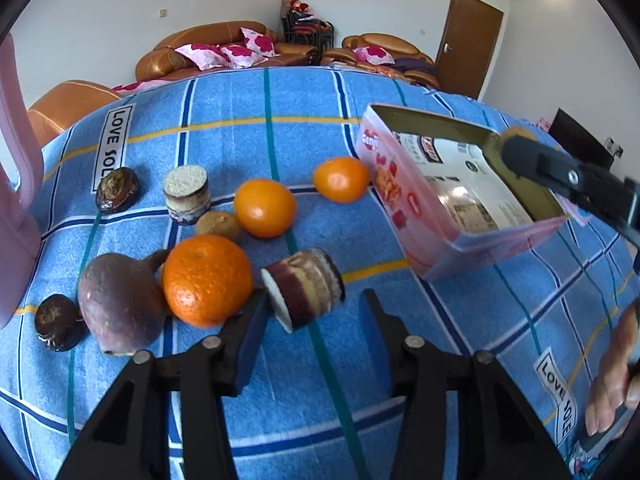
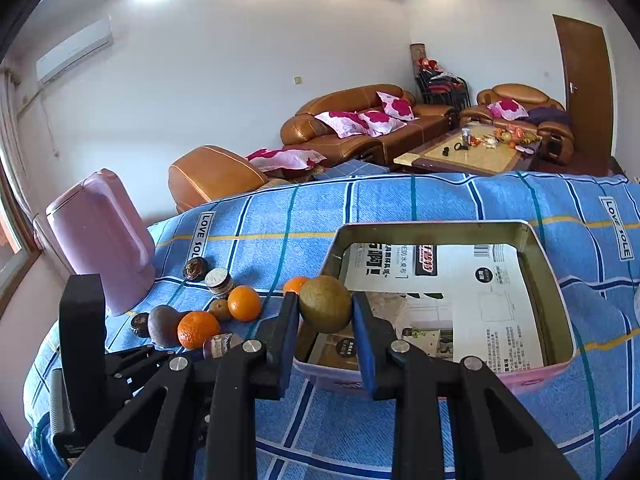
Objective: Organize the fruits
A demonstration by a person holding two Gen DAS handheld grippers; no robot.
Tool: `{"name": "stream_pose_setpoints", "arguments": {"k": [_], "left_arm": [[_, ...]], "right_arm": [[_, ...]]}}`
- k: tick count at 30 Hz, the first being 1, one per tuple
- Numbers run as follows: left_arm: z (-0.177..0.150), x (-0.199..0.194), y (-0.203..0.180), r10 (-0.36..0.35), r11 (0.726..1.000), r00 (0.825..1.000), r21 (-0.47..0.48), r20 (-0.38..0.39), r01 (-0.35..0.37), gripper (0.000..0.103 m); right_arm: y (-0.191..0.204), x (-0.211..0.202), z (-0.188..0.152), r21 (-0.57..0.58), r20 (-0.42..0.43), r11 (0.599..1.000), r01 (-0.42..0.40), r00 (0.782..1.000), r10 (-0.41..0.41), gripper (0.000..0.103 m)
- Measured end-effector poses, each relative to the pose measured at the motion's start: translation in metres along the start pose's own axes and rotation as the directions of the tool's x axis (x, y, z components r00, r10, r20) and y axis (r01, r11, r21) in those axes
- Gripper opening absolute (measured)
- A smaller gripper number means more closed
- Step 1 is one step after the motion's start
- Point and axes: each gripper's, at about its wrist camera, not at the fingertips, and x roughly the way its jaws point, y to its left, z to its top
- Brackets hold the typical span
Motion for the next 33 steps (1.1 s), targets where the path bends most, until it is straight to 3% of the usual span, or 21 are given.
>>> {"name": "stream_pose_setpoints", "arguments": {"k": [2, 11, 15, 20, 27, 33], "left_arm": [[0.002, 0.001, 0.005, -0.008, 1.0, 1.0, -0.024, 0.004, 0.008, 0.039], [0.001, -0.006, 0.01, -0.013, 0.997, 0.999, -0.07, 0.045, 0.016, 0.038], [0.005, -0.023, 0.0, 0.011, 0.998, 0.99, -0.059, 0.137, -0.003, 0.038], [0.026, -0.033, -0.034, -0.042, 0.999, 0.98, 0.01, 0.195, 0.041, 0.038], [0.052, -0.003, -0.077, -0.109, 0.994, 0.984, 0.044, 0.14, 0.104, 0.038], [0.055, 0.02, -0.093, -0.102, 0.994, 0.99, 0.038, 0.094, 0.098, 0.038]], "right_arm": [[-0.002, 0.0, 0.001, 0.007, 0.002, 1.0, 0.008, 1.0, -0.008, 0.029], [-0.012, 0.001, 0.002, 0.03, 0.019, 0.998, 0.05, 0.999, -0.05, 0.029], [-0.026, -0.011, 0.009, 0.05, 0.066, 0.992, 0.112, 0.991, -0.115, 0.028], [-0.048, -0.02, 0.017, 0.056, 0.107, 0.968, 0.245, 0.962, -0.249, 0.028], [-0.08, 0.008, 0.013, 0.128, -0.015, 0.952, 0.278, 0.96, -0.278, 0.029], [-0.083, 0.018, 0.008, 0.128, -0.073, 0.95, 0.285, 0.958, -0.278, 0.029]]}}
